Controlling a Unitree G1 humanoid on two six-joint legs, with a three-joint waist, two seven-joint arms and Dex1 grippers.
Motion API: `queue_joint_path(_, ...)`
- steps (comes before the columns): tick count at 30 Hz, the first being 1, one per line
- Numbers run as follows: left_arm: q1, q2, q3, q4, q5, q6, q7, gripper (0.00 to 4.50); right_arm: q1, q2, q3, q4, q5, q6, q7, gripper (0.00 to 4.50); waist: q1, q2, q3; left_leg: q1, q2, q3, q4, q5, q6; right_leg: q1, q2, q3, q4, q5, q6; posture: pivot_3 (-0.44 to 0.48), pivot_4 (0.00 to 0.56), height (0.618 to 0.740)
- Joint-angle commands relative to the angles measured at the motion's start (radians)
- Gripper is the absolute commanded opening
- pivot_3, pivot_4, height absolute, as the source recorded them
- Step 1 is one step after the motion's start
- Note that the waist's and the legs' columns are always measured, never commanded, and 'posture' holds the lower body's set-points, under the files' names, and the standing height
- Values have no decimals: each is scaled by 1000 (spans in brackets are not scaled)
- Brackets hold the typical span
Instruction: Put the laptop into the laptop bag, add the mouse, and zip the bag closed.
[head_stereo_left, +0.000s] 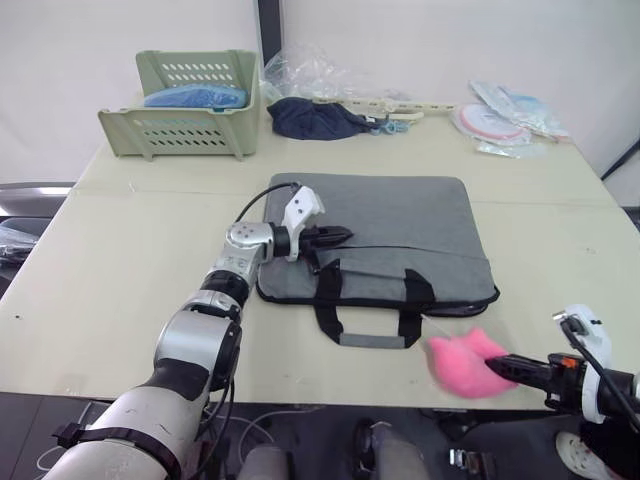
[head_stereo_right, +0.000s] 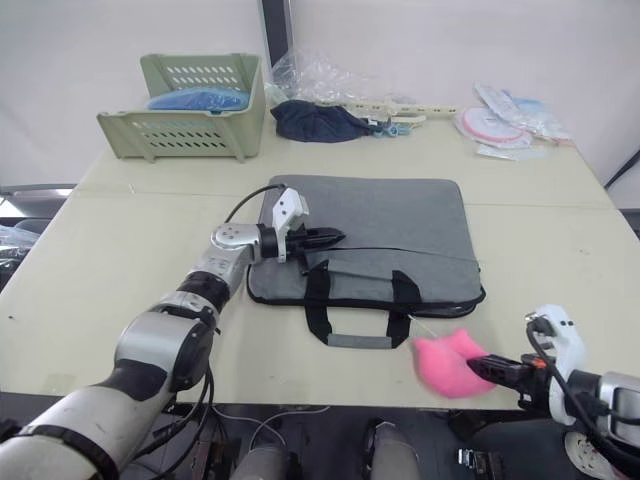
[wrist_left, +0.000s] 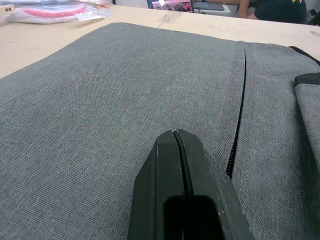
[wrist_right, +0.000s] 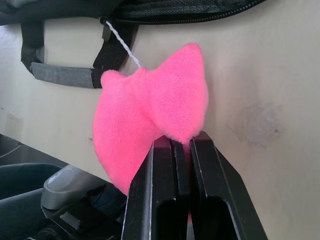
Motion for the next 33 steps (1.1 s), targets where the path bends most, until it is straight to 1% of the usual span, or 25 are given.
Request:
queue_joint_path(1,73,2,-52,83,77,47,0,0,26,14,-62,52,-85,17,53,21,0,0,-1,0,0,0,0,0,0,0,0,0,0,0,0,0,150,740)
queue_joint_path(9,75,-3,-54,84,79,46,1,0,-3,19,-107,126,-191,28,114,21,0,2,-3,0,0,0,0,0,0,0,0,0,0,0,0,0,150,740)
queue_joint_path(20,85,-2,-58,82,82,43,-2,0,-47,19,-113,198,-332,30,197,21,0,2,-3,1,-1,0,0,0,0,1,0,0,0,0,0,0,150,740)
queue_joint_path(27,86,-3,-58,81,82,42,-4,0,-77,28,-124,227,-396,36,218,21,-1,4,-5,1,-1,0,0,0,0,1,0,1,0,0,0,0,150,740)
queue_joint_path(33,88,-5,-61,81,84,40,-5,0,-109,47,-130,266,-459,20,198,21,-1,4,-5,2,-1,0,0,0,0,2,0,1,0,0,0,0,150,740)
